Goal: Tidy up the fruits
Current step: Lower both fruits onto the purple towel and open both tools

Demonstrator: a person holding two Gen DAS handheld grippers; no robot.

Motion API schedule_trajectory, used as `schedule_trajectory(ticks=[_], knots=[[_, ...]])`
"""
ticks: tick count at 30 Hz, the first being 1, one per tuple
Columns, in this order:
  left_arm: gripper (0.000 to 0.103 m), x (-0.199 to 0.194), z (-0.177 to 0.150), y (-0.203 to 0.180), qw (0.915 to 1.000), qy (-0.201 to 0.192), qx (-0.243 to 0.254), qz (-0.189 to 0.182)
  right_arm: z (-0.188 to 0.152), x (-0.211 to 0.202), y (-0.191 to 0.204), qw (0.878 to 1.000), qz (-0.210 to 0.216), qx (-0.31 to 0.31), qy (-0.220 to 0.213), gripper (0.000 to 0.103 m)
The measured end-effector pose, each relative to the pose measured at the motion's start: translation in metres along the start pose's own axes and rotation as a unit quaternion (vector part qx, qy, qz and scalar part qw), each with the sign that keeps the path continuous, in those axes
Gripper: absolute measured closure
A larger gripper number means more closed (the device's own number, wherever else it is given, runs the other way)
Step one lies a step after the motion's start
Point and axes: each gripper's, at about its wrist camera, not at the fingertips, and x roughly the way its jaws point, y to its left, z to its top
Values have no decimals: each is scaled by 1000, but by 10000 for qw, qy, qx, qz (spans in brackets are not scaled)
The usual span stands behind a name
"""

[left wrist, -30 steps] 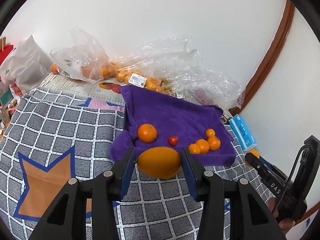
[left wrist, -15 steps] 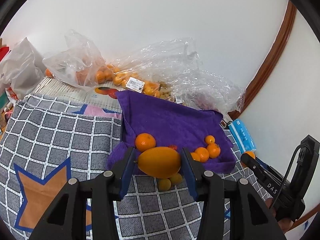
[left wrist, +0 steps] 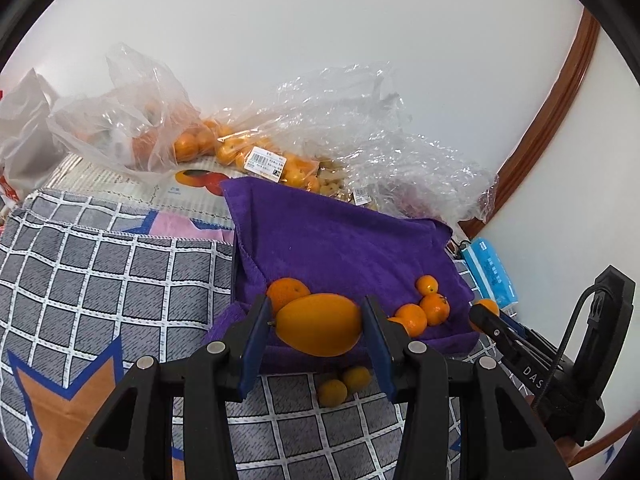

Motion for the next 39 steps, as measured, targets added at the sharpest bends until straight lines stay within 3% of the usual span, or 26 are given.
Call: schedule_trajectory(ticks=[22,39], knots=[[59,17,7,7,9996,216,199,-31,10,37,7,9998,0,95,172,67],[59,62,16,-5,9988,373,249,214,9,69,-2,9994,111,-28,313,67]])
